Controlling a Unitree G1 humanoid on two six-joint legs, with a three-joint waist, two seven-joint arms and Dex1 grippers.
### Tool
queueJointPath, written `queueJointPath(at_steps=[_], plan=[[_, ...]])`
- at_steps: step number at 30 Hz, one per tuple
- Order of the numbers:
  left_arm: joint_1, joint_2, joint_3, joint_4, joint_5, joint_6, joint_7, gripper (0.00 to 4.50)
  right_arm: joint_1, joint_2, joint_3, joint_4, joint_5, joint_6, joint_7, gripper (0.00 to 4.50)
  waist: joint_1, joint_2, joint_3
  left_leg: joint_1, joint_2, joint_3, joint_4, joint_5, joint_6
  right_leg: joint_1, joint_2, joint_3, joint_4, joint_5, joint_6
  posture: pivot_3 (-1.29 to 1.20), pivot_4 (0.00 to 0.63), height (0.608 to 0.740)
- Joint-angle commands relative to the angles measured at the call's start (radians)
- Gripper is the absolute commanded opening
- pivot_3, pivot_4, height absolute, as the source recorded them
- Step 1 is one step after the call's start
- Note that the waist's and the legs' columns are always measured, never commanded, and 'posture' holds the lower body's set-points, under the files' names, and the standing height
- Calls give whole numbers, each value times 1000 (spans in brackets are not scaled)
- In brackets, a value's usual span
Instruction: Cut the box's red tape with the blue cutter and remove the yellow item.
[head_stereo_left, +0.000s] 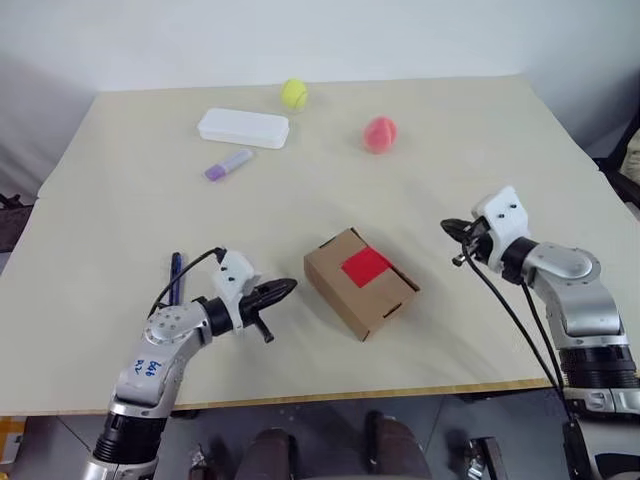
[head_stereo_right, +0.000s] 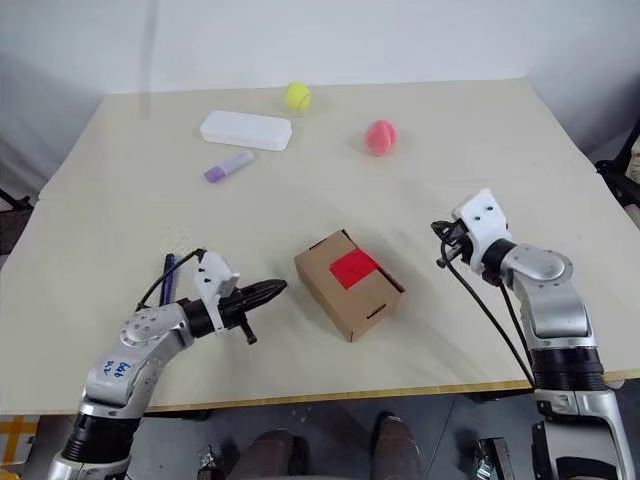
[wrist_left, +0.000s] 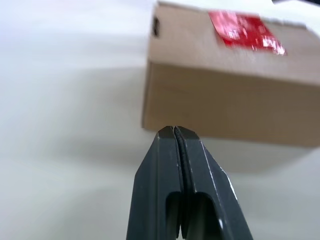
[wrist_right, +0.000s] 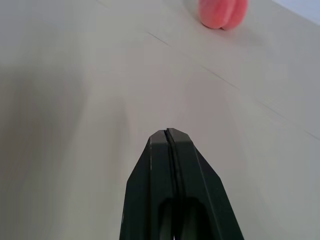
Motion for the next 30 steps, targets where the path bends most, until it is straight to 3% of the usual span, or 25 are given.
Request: queueJointPath(at_steps=[1, 6, 12, 14, 15, 23, 30], plan=[[-24, 71, 141, -70, -46, 109, 66, 405, 17, -58, -31, -86, 69, 102, 70, 358, 0, 0, 0, 0, 0, 0, 0, 0, 0, 0, 0, 0, 1, 0, 0, 0, 150, 740], [-23, 142, 405, -170, -212, 238, 123, 1813, -4, -77, -68, -82, 180, 122, 174, 1990, -2, -2, 2, 0, 1, 0, 0, 0, 0, 0, 1, 0, 1, 0, 0, 0, 150, 740], [235, 141, 589, -294, -255, 253, 142, 3609, -81, -44, -69, 78, 204, 4, 249, 4055, -9, -5, 3, 2, 3, 3, 0, -4, -1, 0, 2, -2, 1, 0, 0, 0, 150, 740], [297, 126, 645, -323, -281, 248, 153, 4214, -98, -38, -64, 125, 198, -34, 263, 4500, -5, -8, 5, 2, 5, 3, 0, -4, -2, -1, 3, -2, 1, 0, 0, 0, 150, 740], [337, 113, 681, -335, -296, 250, 158, 4487, -110, -29, -65, 153, 197, -57, 266, 4500, -1, -8, 5, 1, 5, 3, 1, -4, -2, -1, 3, -2, 1, 0, -1, 0, 150, 740], [699, 10, 946, -407, -449, 223, 105, 4487, -166, 5, -39, 283, 184, -148, 308, 4500, -5, -8, 5, 1, 7, 5, 1, -7, -2, -2, 3, -3, 1, -1, -3, 0, 150, 740], [774, -5, 941, -418, -416, 150, 152, 4487, -232, 27, -11, 352, 155, -170, 317, 4500, -4, -8, 5, 1, 7, 8, 2, -7, -2, -4, 3, -2, 1, -2, -5, 0, 150, 740]])
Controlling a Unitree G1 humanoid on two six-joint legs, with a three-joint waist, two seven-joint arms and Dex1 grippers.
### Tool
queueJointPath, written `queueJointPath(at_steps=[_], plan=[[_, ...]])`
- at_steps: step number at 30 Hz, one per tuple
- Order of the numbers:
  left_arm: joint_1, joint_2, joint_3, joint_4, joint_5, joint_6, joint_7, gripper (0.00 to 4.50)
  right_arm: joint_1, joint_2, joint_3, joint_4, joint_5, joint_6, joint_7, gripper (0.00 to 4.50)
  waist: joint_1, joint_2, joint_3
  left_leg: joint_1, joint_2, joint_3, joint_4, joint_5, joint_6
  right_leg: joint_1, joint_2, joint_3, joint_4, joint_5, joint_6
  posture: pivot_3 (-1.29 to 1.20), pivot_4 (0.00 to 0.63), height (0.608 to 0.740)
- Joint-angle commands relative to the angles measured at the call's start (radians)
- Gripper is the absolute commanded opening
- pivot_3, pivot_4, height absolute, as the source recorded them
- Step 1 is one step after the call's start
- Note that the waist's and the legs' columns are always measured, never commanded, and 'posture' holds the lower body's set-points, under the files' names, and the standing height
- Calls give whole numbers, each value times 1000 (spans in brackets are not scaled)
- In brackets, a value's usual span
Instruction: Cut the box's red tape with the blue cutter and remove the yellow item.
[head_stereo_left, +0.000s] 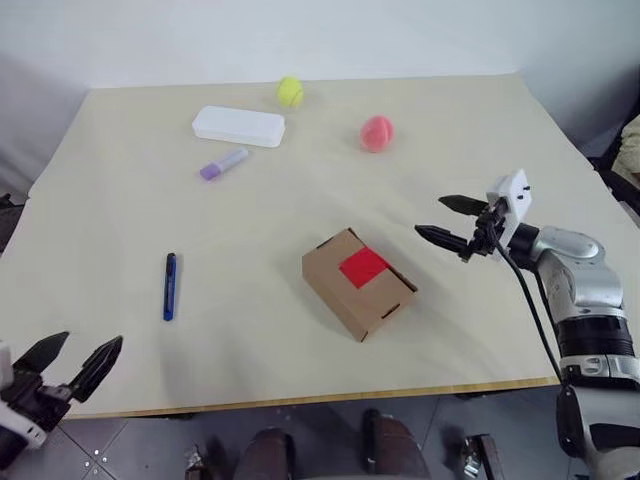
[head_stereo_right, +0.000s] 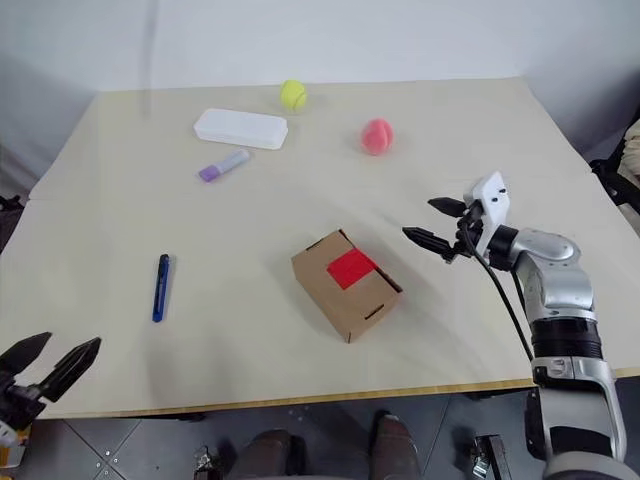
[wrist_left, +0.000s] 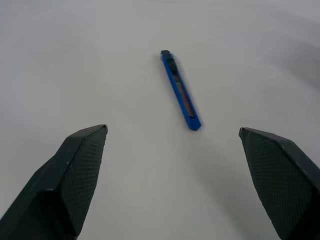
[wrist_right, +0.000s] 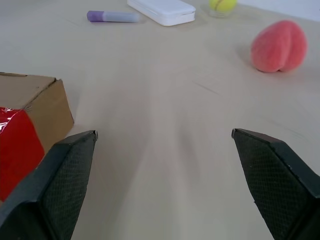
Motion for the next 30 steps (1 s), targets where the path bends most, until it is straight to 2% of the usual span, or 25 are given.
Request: queueJointPath(at_steps=[1, 3, 6, 11, 14, 18, 22, 30], plan=[[-5, 3, -20, -48, -4, -31, 46, 4487, -40, 11, 6, 12, -14, -25, 8, 4500, -1, 0, 0, 0, 0, 0, 0, 0, 0, 0, 0, 0, 0, 0, 0, 0, 150, 740], [-50, 29, -75, -57, 20, -26, 91, 4487, -52, 20, 10, 14, -18, -22, 2, 4500, 0, 0, 0, 0, 0, 1, 0, 0, 0, -1, 0, 0, 1, 0, 0, 0, 150, 740], [-200, 62, -185, 3, 127, -47, 204, 4487, -51, 33, 11, -8, -14, -13, -1, 4500, 7, 0, 0, -1, 0, 0, 0, 0, 0, -3, 0, 0, 3, 0, 0, 0, 150, 740], [-334, 62, -285, 33, 104, 63, 304, 4487, -2, 22, 1, -100, 2, 29, 5, 4500, -3, 0, 0, 0, 0, 5, -1, -1, -1, -6, -1, 0, 6, 1, 0, 0, 150, 740], [-377, 55, -311, 48, 121, 146, 391, 4487, 24, 8, -11, -145, 9, 55, -1, 4500, -9, 0, 0, 0, 2, 7, -1, -2, -2, -7, 0, -2, 8, 1, 0, 0, 150, 740], [-446, 0, -308, 32, 77, 390, 565, 4487, 50, -10, -24, -178, 14, 79, -11, 4500, -9, -1, 0, 1, 2, 8, 0, -2, -2, -7, 0, -3, 8, 1, 1, 0, 150, 740], [-498, -42, -311, 31, 70, 541, 635, 4487, 62, -17, -26, -196, 16, 94, -18, 4500, -8, -1, 0, 1, 2, 8, 1, -2, -3, -7, 0, -2, 10, 1, 1, 0, 150, 740], [-545, -52, -366, 43, 116, 599, 645, 4487, 45, -10, -13, -188, 9, 102, -20, 4500, 0, 0, -1, 2, 2, 10, 1, -2, -3, -7, 0, -1, 11, 1, 0, 0, 150, 740]])
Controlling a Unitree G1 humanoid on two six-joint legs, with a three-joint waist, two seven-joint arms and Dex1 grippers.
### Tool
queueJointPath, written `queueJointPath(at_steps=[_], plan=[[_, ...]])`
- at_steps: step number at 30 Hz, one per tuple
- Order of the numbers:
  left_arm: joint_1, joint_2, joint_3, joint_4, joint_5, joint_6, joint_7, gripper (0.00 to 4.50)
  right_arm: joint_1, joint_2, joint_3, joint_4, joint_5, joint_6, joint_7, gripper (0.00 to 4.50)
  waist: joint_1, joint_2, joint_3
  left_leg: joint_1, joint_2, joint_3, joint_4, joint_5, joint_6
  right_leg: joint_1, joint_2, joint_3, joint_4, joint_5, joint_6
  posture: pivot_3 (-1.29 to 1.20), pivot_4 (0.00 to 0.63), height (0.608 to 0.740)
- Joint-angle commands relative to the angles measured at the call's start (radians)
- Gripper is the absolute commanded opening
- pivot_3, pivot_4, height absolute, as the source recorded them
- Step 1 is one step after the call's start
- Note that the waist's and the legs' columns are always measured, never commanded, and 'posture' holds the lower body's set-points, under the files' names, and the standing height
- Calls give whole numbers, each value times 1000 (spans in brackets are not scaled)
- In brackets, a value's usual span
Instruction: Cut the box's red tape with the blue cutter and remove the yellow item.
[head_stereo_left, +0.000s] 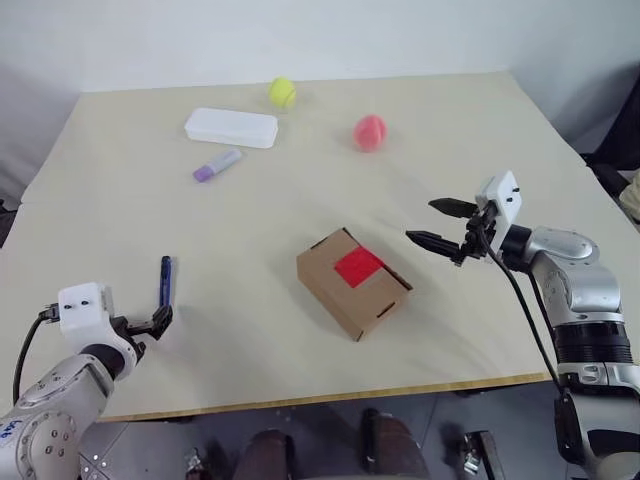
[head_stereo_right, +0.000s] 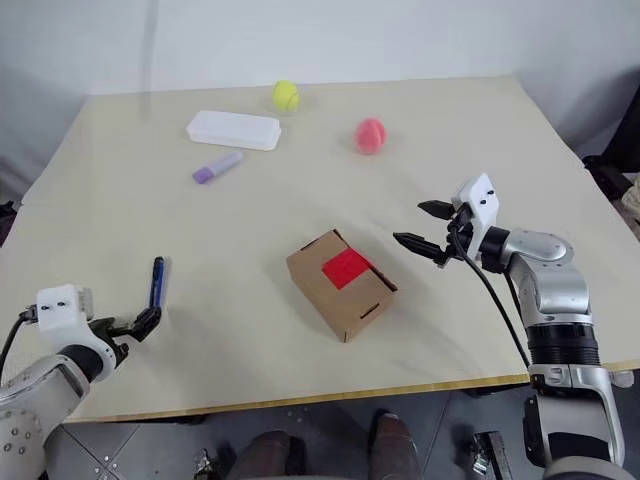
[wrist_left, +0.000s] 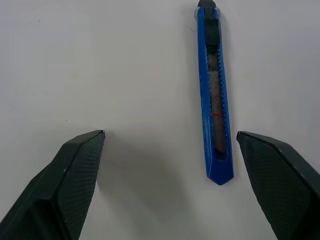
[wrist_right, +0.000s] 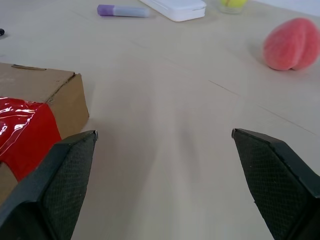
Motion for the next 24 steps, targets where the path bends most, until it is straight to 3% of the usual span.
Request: queueJointPath(at_steps=[1, 16, 24], plan=[[-7, -8, -24, 10, 18, 29, -4, 4487, -26, -13, -18, -20, 14, 1, -1, 4500, 3, 0, 0, 0, 0, 0, 0, 0, 0, 0, 0, 0, 0, 0, 0, 0, 150, 740], [-64, -67, -132, 58, 111, 27, -19, 4487, -29, -7, 3, -18, 4, 12, 9, 4500, 10, 3, -2, 0, 0, 0, 2, 0, 0, 1, 0, 0, 1, 0, 0, 0, 150, 740], [-76, -115, -98, 62, 172, 100, 4, 2212, -42, -4, 8, 1, -2, 7, 8, 4500, 18, 7, -4, 1, 0, 1, 2, 0, 0, 2, 0, 1, 0, 0, 0, 0, 150, 740]])
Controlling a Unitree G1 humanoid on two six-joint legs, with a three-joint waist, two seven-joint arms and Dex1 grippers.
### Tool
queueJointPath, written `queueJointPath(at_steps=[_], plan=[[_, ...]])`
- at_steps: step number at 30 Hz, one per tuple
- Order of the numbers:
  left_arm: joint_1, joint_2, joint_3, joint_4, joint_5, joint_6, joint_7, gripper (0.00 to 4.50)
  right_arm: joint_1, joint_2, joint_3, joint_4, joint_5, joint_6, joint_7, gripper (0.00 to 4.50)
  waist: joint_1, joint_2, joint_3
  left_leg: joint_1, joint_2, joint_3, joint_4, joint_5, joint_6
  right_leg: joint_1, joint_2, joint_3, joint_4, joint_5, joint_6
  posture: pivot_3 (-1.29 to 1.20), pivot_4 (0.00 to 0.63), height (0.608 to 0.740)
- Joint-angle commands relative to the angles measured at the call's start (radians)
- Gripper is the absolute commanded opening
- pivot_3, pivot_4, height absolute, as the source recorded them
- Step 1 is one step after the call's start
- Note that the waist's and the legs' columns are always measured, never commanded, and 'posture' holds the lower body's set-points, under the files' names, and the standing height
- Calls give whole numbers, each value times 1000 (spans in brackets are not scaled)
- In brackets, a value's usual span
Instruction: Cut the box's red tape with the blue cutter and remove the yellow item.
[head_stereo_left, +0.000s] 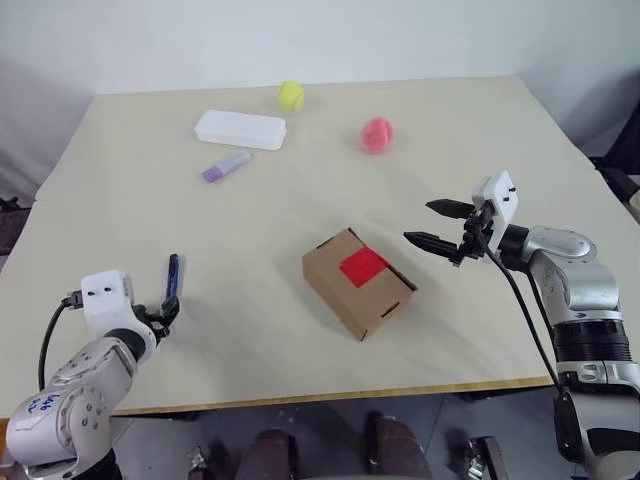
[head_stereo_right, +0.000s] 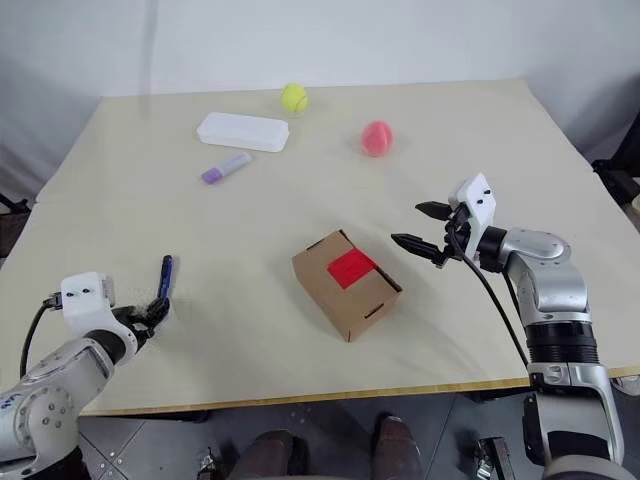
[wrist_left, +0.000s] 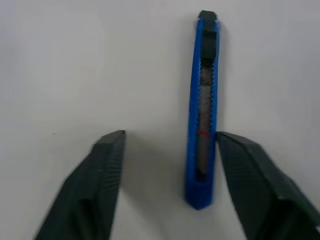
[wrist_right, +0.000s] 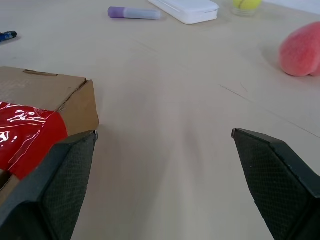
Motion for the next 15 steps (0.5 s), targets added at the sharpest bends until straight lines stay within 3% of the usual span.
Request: queueJointPath(at_steps=[1, 8, 15], plan=[[31, -22, -23, 35, 12, 73, -15, 1954, -31, -3, -2, -1, 1, -9, 0, 4500, 0, 1, 0, 0, 0, 0, 0, 0, 0, 0, 0, 0, 0, 0, 0, 0, 150, 740], [17, -18, -18, 30, 37, 87, -39, 128, -40, 2, 0, 7, -5, -13, 0, 4500, 4, 2, -1, 0, 0, 0, 0, 0, 0, 0, 0, 0, 0, 0, 0, 0, 150, 740], [3, -8, -27, 32, 58, 94, -61, 22, -37, -2, -2, 6, -8, -14, -3, 4500, 8, 3, -2, 0, 0, 0, 0, 0, 0, 0, 0, 0, 0, 0, 0, 0, 150, 740]])
